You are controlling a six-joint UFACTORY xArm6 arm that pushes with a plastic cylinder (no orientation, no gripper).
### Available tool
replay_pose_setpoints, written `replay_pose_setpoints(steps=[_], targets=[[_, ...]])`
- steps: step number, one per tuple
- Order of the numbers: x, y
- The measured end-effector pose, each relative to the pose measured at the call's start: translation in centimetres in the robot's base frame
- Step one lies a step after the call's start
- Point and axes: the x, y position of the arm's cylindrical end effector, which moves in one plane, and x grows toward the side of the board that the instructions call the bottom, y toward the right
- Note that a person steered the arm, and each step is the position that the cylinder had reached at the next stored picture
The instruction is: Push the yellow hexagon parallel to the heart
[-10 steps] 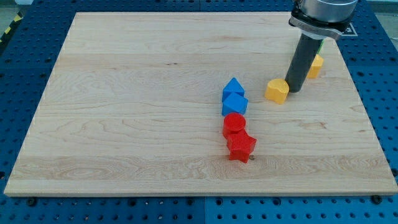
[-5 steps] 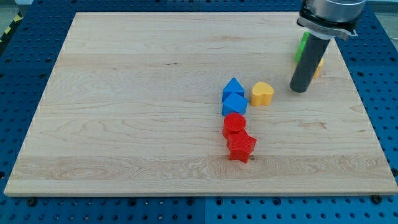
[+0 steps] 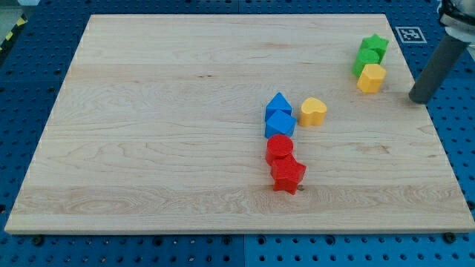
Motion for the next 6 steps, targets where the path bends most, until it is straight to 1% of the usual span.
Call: replay_pose_setpoints(steps=[2,6], targets=[[-4.7,0.2],[-7.4,-0.8]])
